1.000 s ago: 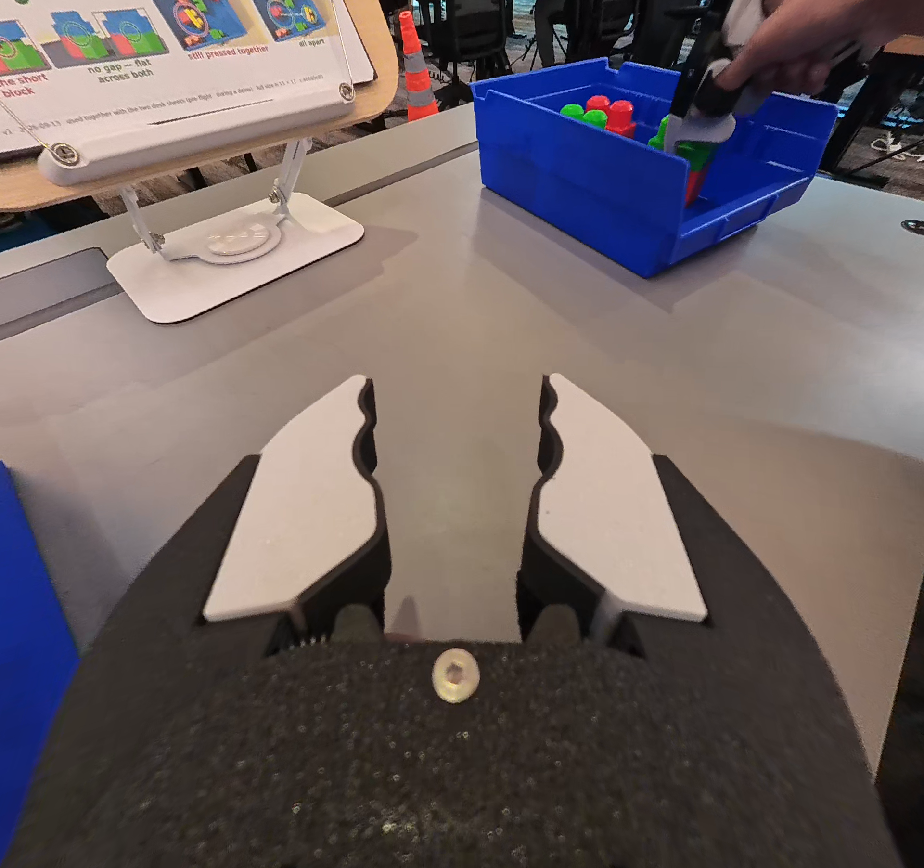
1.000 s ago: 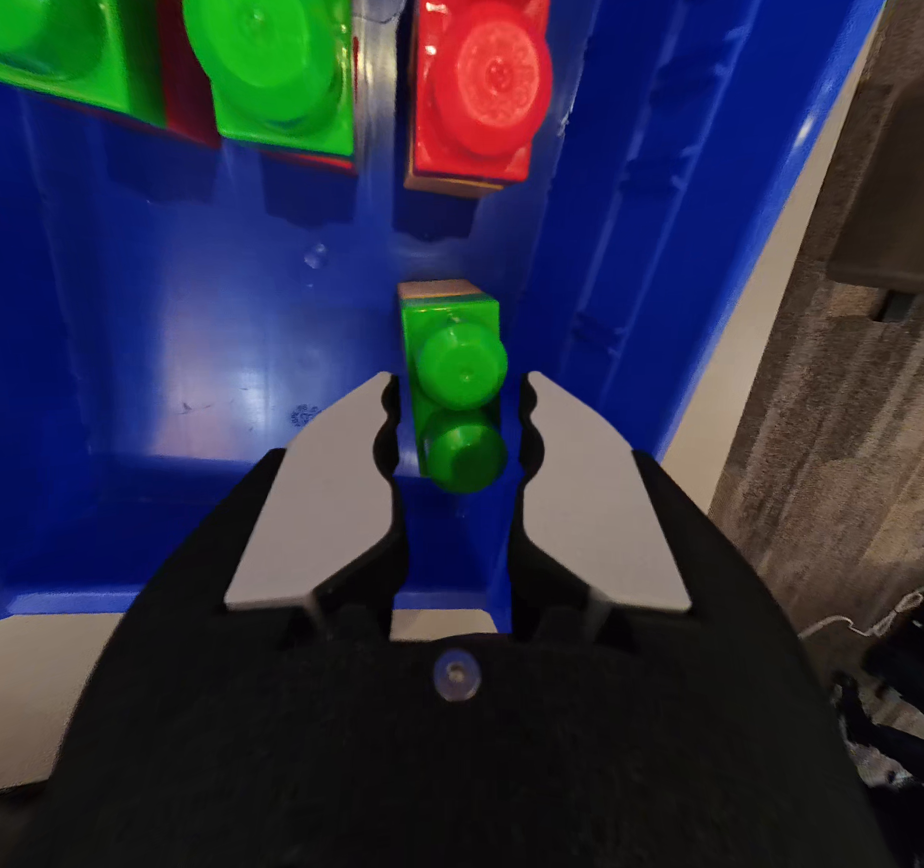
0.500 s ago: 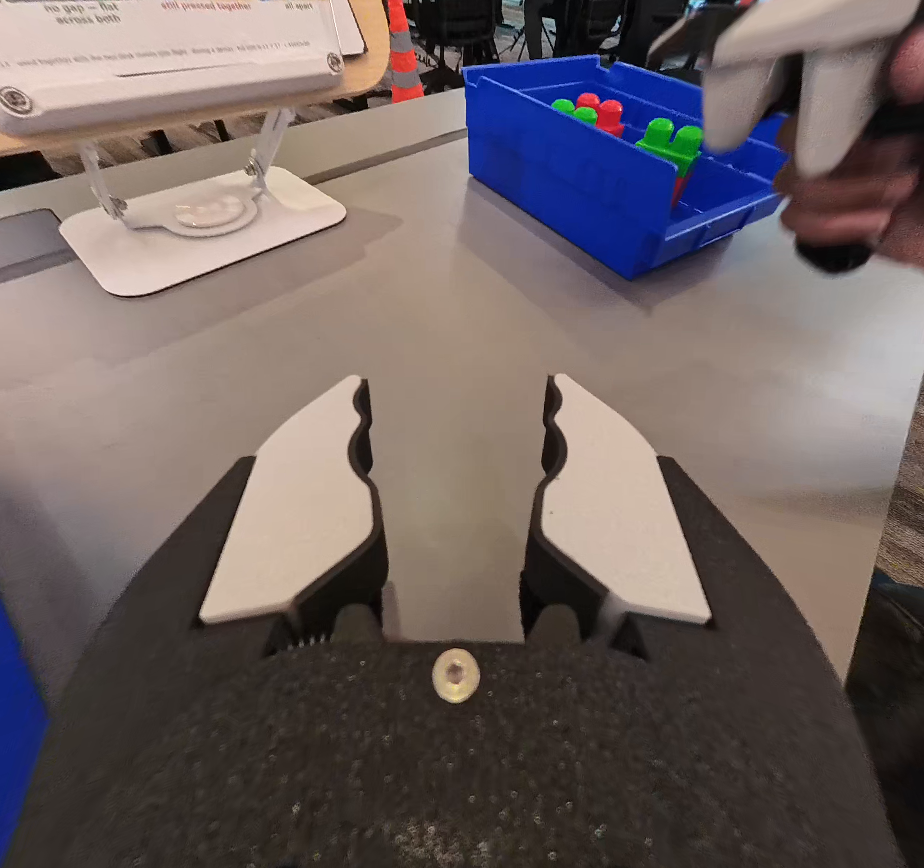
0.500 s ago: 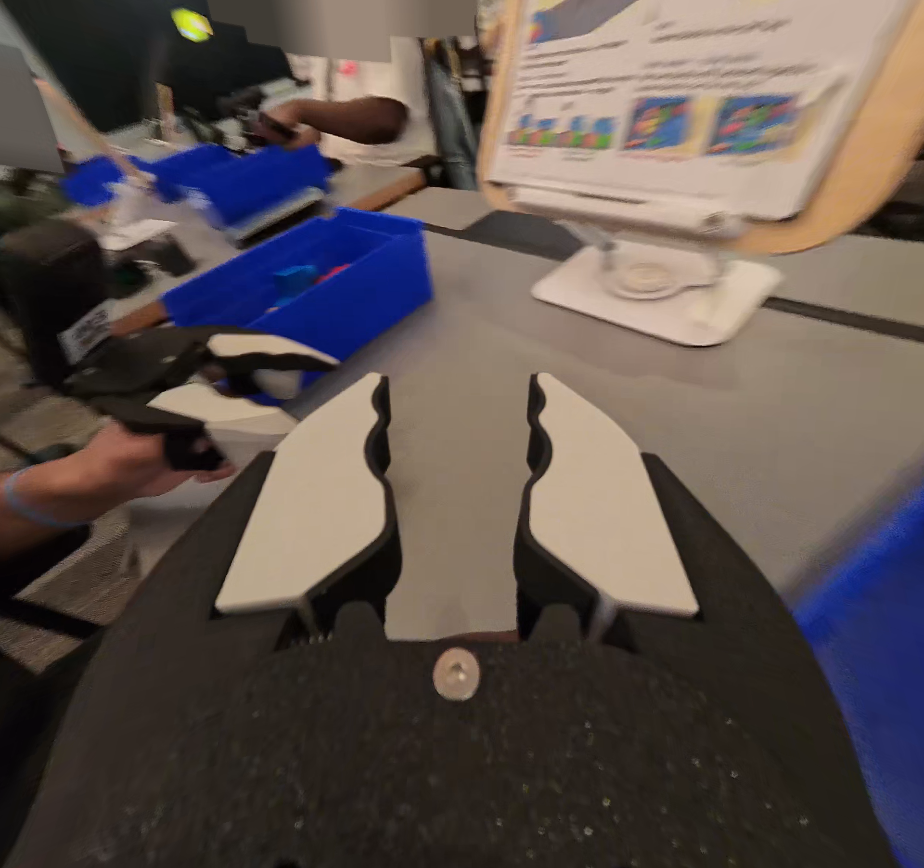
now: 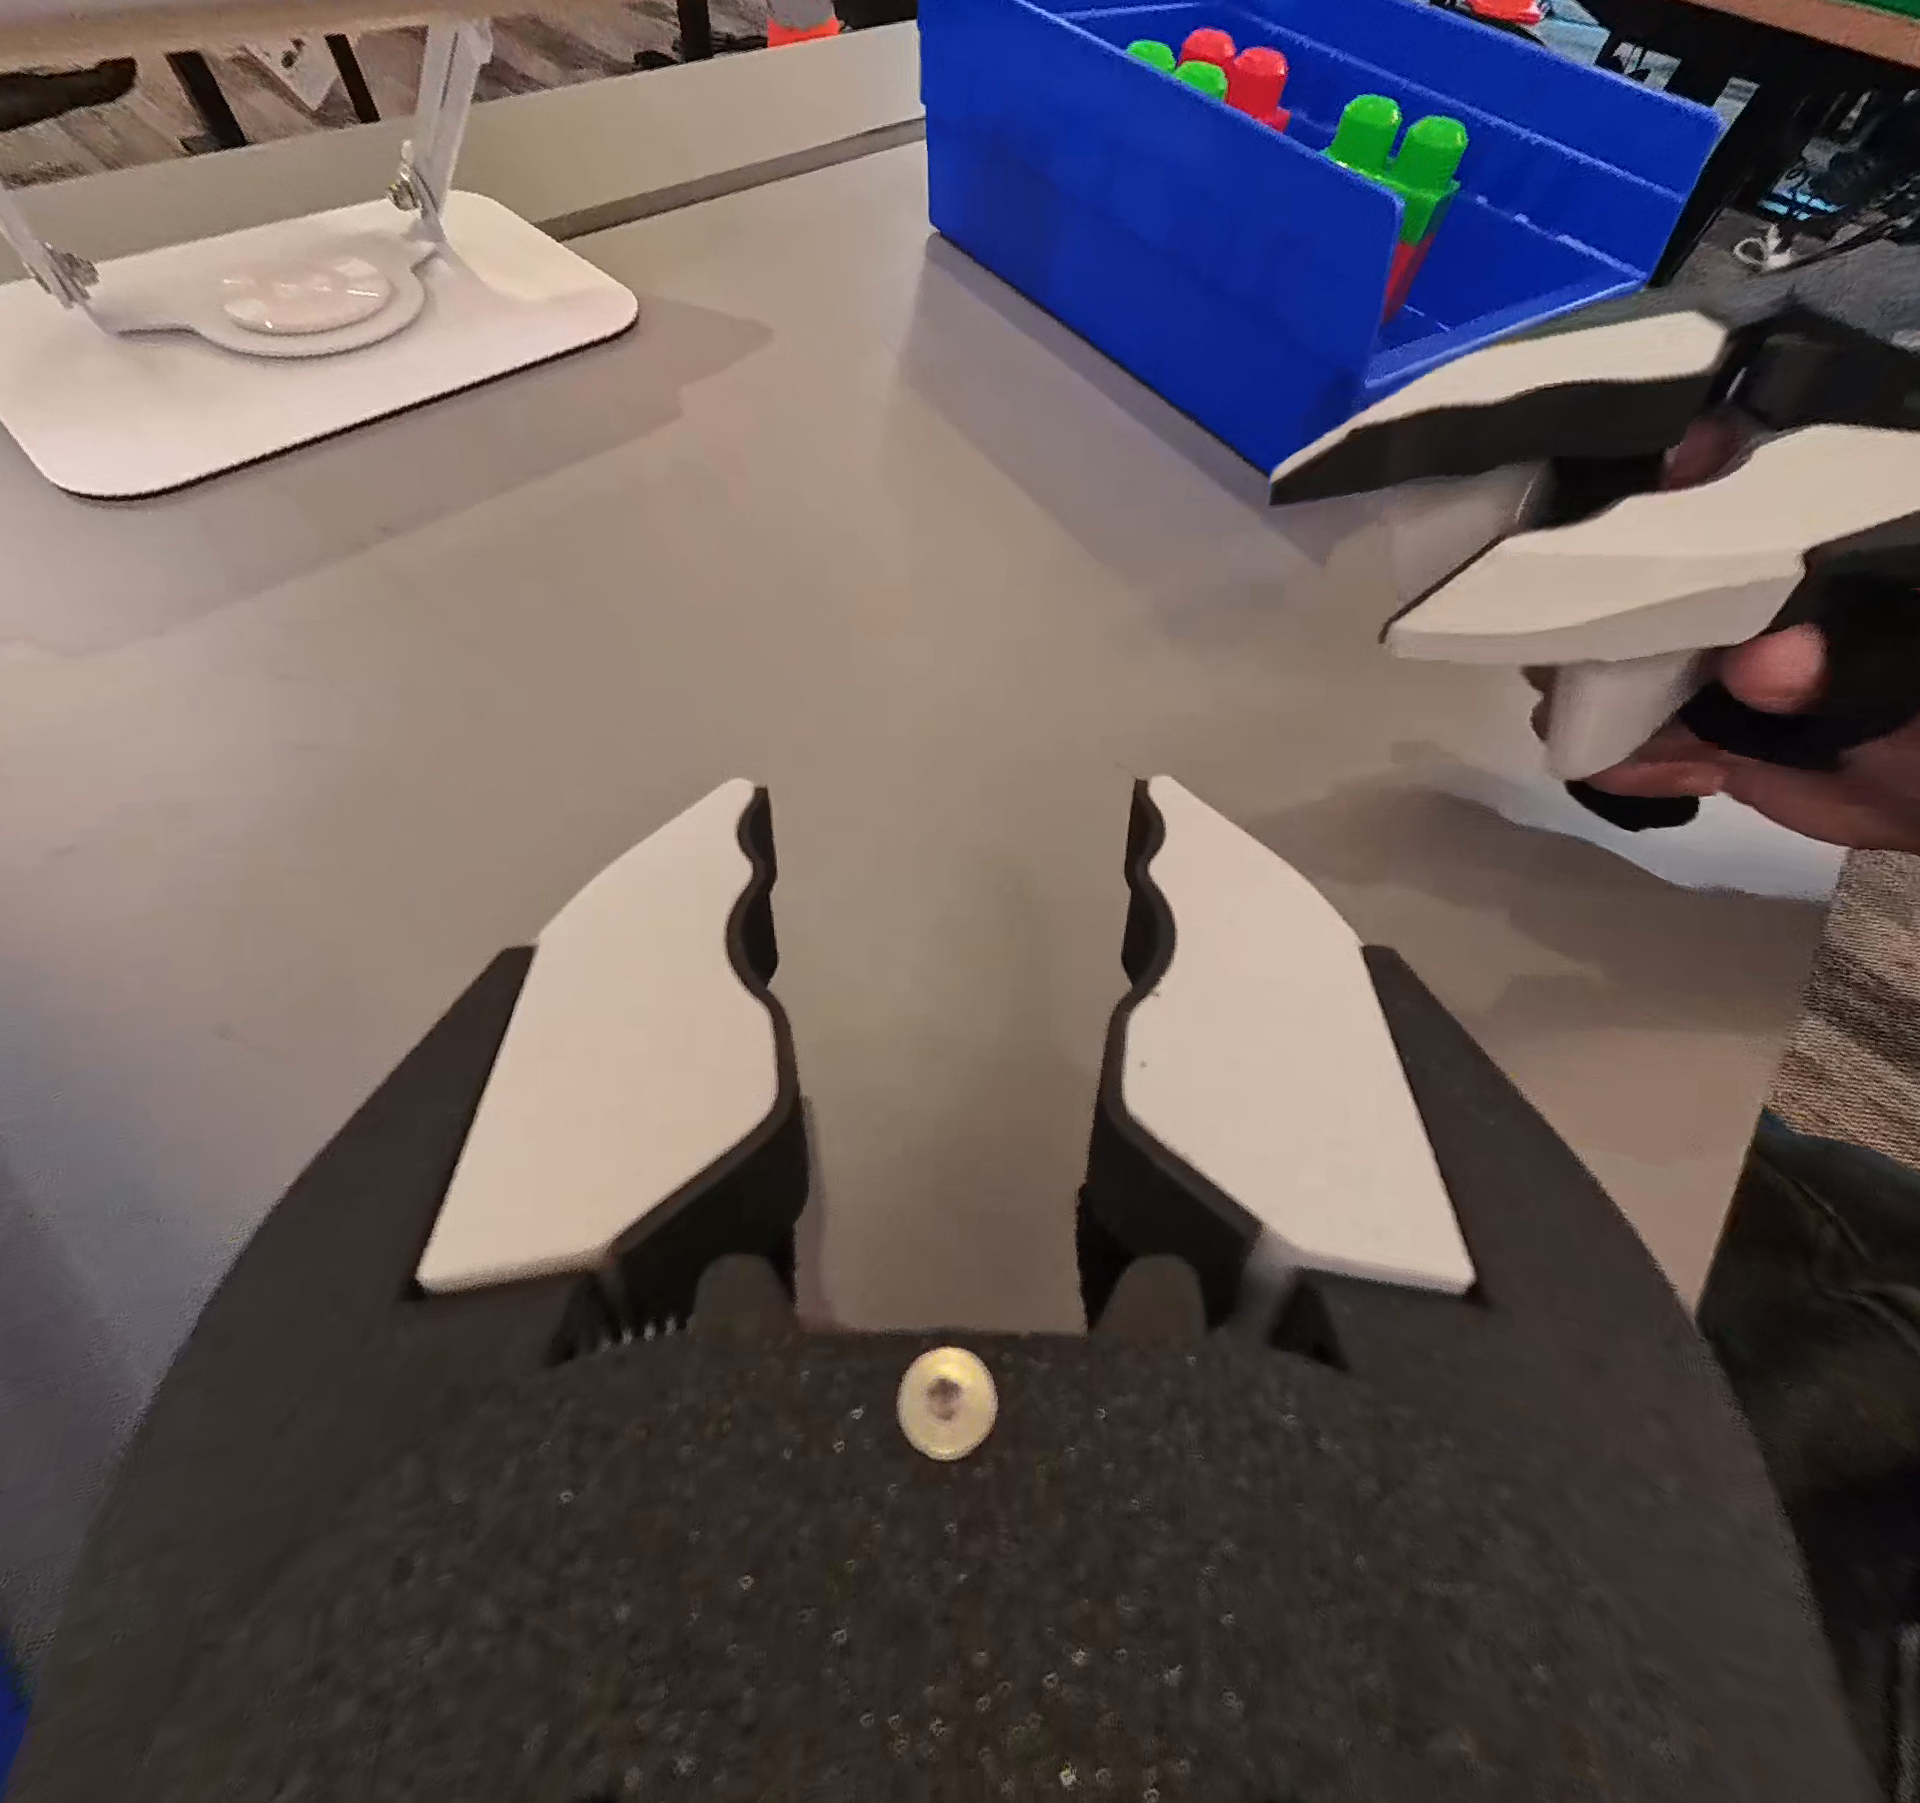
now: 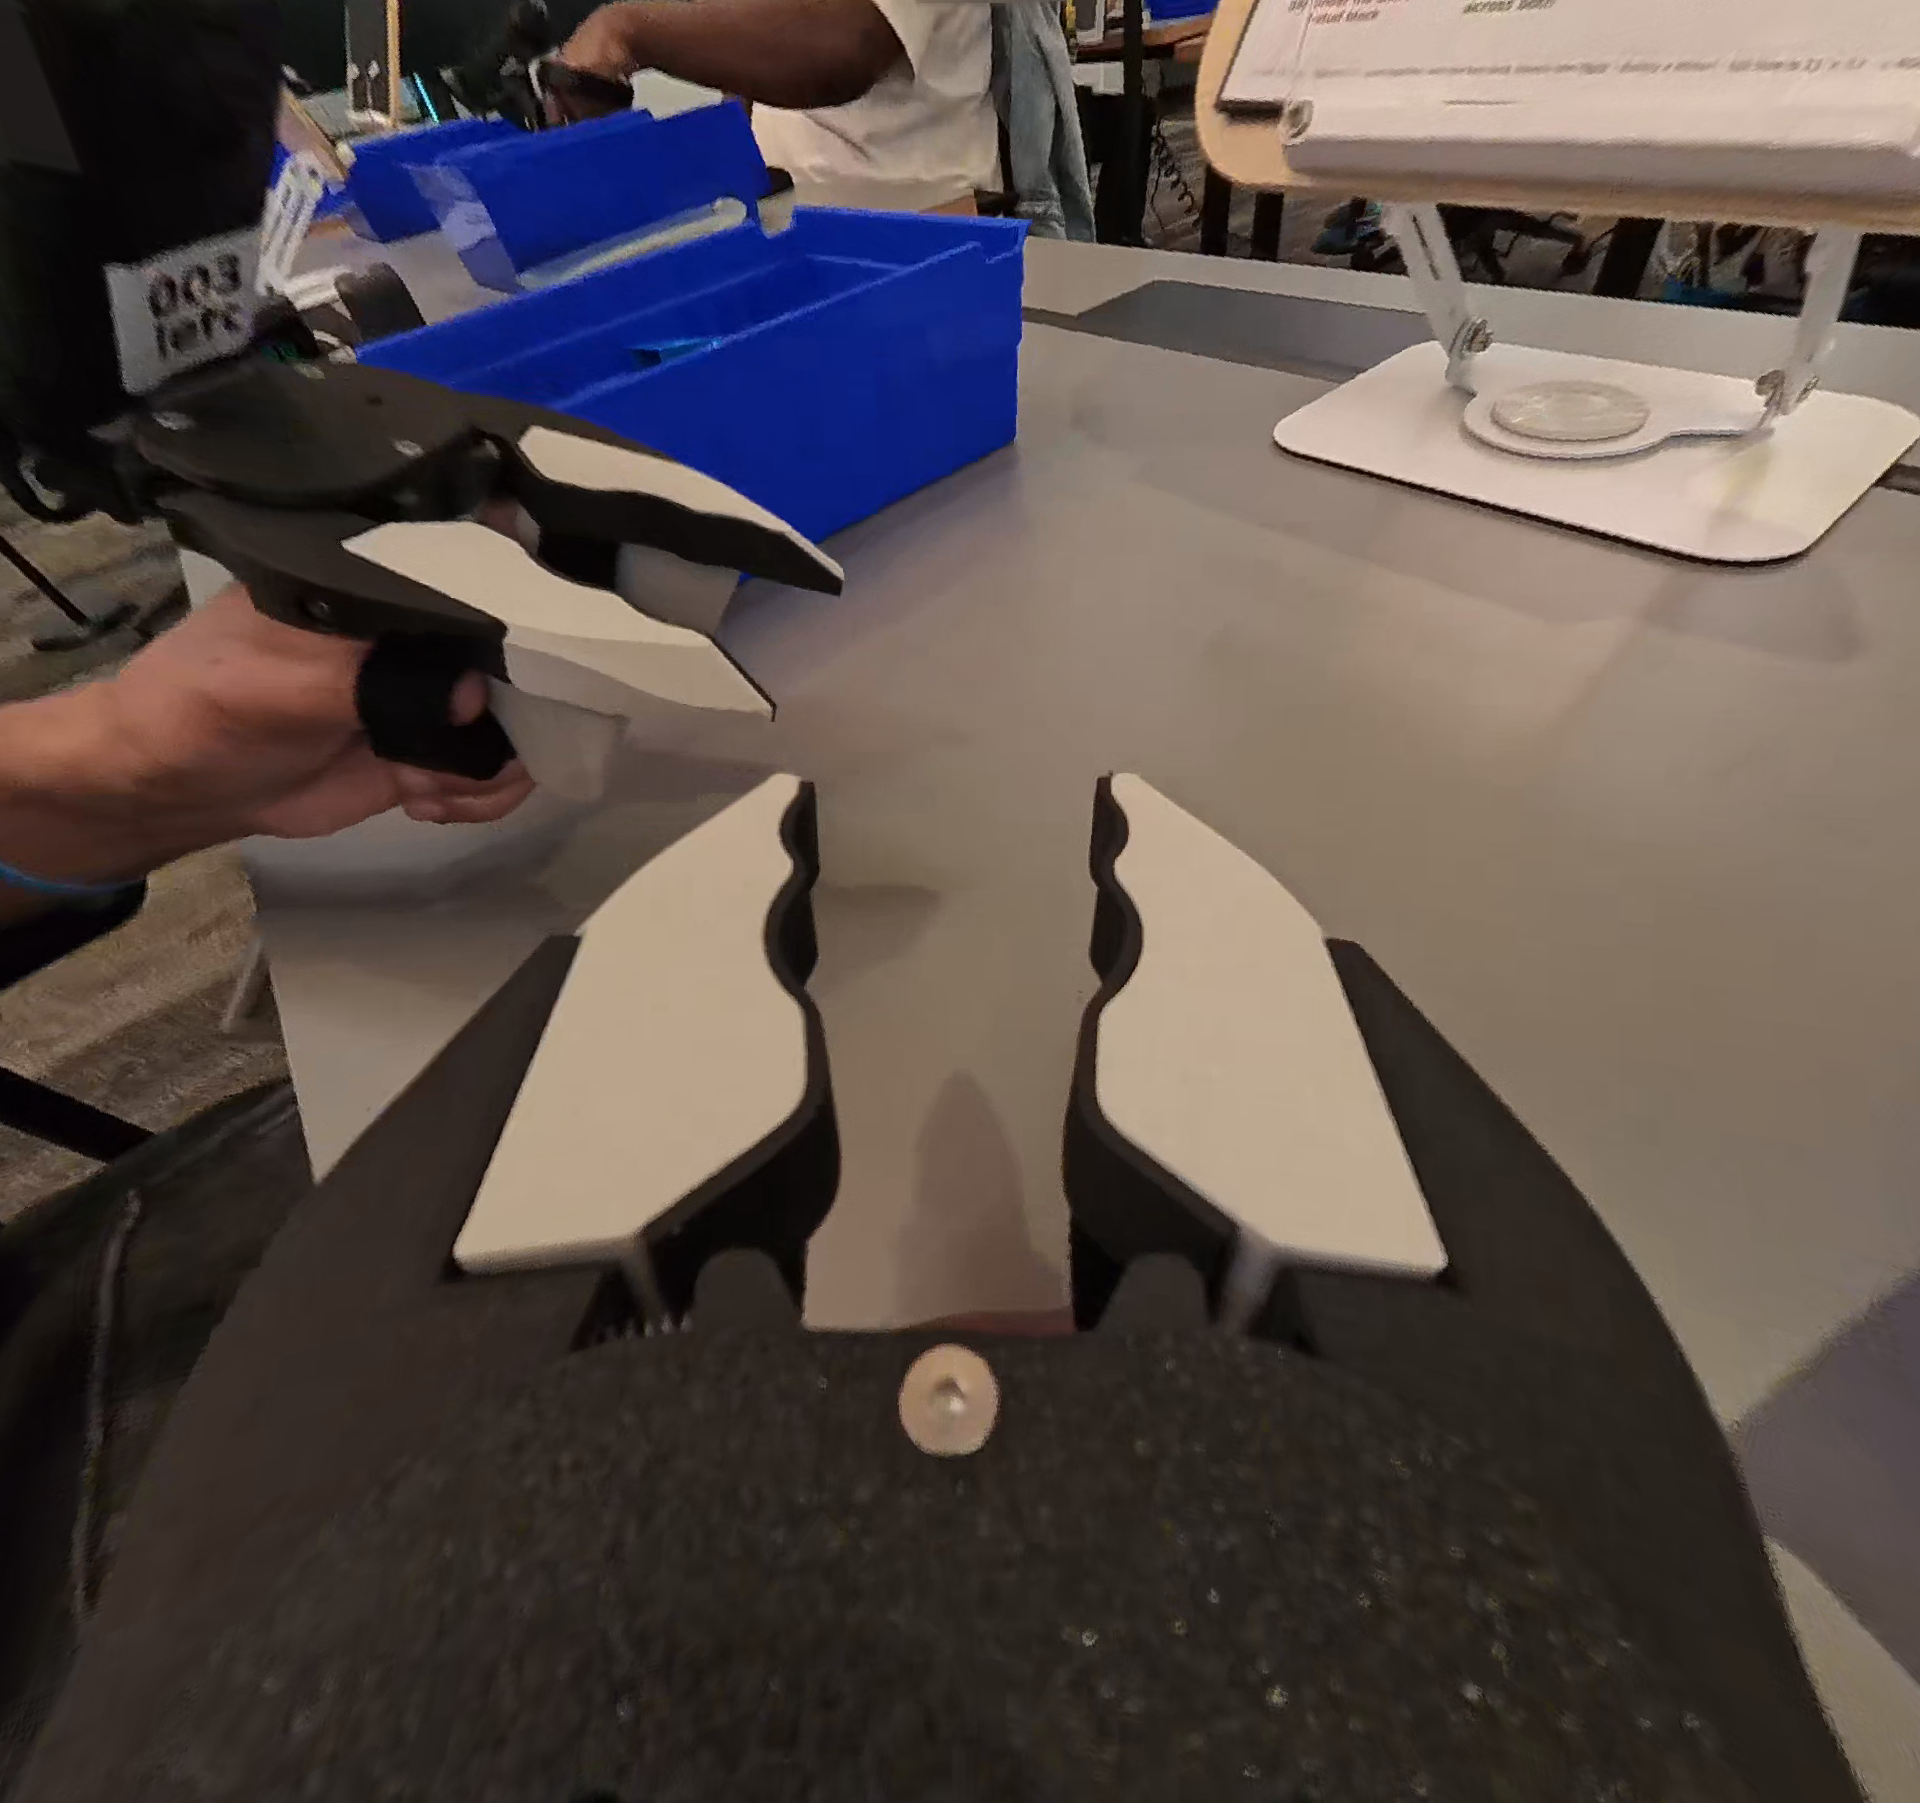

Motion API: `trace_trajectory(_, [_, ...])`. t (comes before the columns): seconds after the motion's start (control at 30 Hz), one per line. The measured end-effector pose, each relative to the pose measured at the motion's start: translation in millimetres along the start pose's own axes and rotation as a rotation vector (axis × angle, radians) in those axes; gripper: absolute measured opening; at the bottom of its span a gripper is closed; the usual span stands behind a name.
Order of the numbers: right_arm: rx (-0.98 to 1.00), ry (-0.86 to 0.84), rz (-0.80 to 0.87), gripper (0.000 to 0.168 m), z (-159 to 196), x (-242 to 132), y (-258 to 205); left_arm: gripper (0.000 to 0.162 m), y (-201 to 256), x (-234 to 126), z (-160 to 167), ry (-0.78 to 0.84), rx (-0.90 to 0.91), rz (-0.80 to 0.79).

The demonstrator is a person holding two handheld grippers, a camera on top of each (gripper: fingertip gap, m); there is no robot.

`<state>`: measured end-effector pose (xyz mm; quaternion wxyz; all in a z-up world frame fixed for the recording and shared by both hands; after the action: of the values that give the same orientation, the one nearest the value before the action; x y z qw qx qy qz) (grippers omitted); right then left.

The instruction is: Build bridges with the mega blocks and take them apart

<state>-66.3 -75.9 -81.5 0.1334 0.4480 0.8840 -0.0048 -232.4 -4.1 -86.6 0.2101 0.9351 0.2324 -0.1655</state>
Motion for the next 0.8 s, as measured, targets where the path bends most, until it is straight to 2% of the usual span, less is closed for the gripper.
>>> trace_trajectory(0.13, [-0.007,-0.02,-0.037,0.05,4.0,5.4,-7.5,0.065,13.8,-14.3,-6.4,-0.029,-0.033,0.063])
trace_trajectory(0.23, [-0.039,-0.038,-0.035,0.05,3.2,5.0,-8.0,0.067,14.1,-51.5,-25.3,-0.049,-0.003,0.077])
trace_trajectory(0.37, [-0.035,-0.044,-0.025,0.049,5.4,0.6,-4.1,0.067,-42.1,-127.2,-55.1,-0.108,0.117,-0.19])
trace_trajectory(0.43, [-0.004,-0.034,-0.041,0.048,6.5,0.2,-2.2,0.065,-85.2,-158.0,-64.7,-0.185,0.084,-0.343])
trace_trajectory(0.5, [0.024,-0.039,-0.056,0.047,8.2,1.7,-0.2,0.064,-124.6,-172.9,-66.9,-0.289,0.023,-0.46])
trace_trajectory(0.57, [0.04,-0.041,-0.063,0.047,8.7,3.1,1.2,0.062,-154.4,-169.3,-62.5,-0.379,-0.042,-0.502])
trace_trajectory(0.67, [0.039,-0.049,-0.071,0.047,7.0,4.3,1.1,0.061,-183.8,-143.0,-47.9,-0.529,-0.162,-0.475])
trace_trajectory(0.8, [0.008,-0.054,-0.058,0.046,3.9,3.0,0.1,0.054,-214.6,-114.8,-32.7,-0.658,-0.2,-0.559])
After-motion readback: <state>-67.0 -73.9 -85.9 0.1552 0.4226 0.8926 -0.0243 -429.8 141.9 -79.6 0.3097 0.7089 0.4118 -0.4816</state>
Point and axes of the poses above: each gripper's, where its closed fingertips meet, x out along the fingers, z out of its underside, y = z × x across the jaws, the point moved 7 cm from there along -x, back along the fingers, and after that the axes turned 15 degrees about -x, right-handed, at the moved point
